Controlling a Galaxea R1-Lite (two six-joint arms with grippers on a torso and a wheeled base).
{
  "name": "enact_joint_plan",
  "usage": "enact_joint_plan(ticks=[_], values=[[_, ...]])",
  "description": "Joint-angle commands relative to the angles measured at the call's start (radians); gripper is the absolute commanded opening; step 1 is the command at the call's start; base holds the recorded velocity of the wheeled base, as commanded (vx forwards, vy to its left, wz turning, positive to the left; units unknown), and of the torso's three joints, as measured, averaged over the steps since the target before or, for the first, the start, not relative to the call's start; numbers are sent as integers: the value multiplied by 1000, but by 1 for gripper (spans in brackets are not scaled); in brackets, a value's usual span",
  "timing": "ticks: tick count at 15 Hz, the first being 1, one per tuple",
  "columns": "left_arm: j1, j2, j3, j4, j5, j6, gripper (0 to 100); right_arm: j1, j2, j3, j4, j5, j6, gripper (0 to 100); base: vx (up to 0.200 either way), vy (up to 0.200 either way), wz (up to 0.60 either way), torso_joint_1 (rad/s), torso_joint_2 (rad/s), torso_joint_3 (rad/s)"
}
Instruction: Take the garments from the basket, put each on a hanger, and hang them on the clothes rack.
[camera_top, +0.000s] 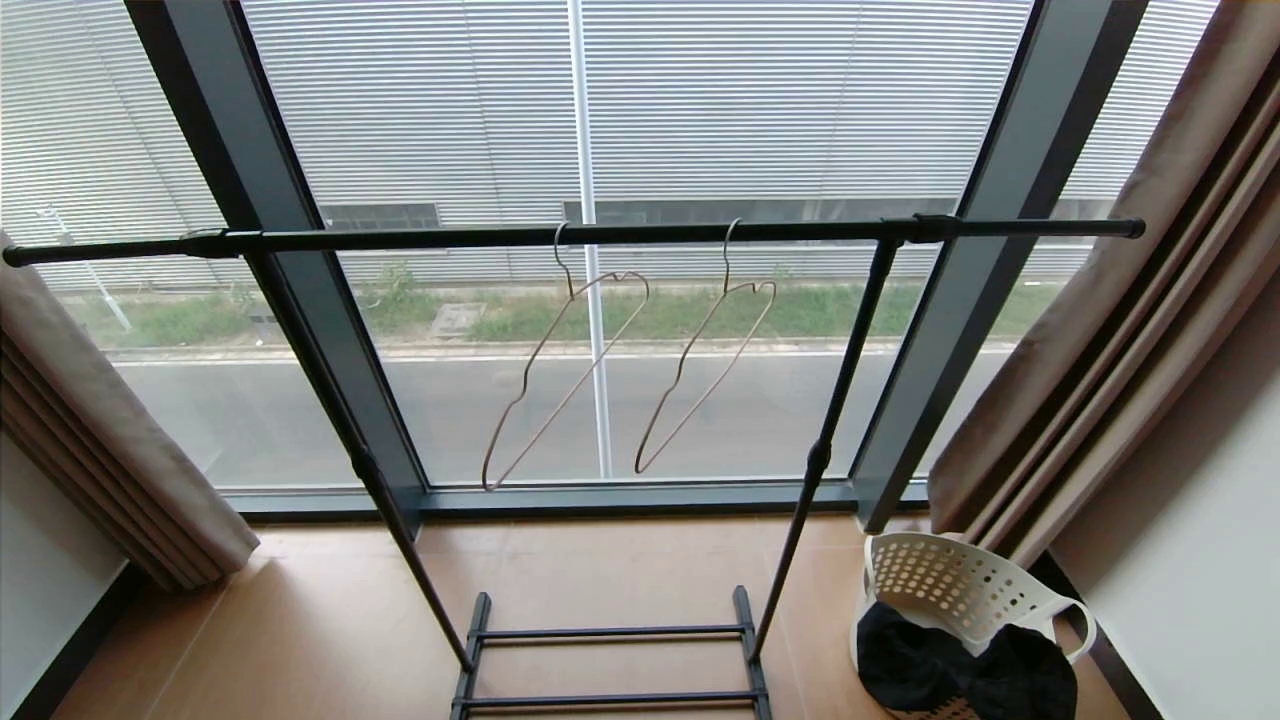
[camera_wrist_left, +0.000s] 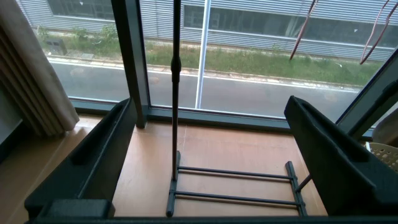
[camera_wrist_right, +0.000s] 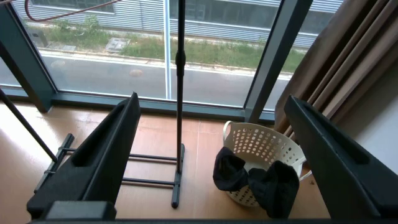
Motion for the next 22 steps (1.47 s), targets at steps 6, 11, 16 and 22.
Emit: enact_joint_plan(ticks=[6, 11, 16, 22], values=[[0, 0, 0, 0, 0, 0, 100, 0, 1, -2, 8, 3, -11, 100, 0, 0, 0, 0, 0, 0], [0, 0, 0, 0, 0, 0, 100, 0, 1, 4, -6, -2, -2, 100, 0, 0, 0, 0, 0, 0], [0, 0, 0, 0, 0, 0, 100, 0, 1, 4, -6, 0, -8, 100, 0, 0, 0, 0, 0, 0], [0, 0, 0, 0, 0, 1, 100, 0, 1, 3, -5, 3, -11, 100, 0, 0, 0, 0, 0, 0]])
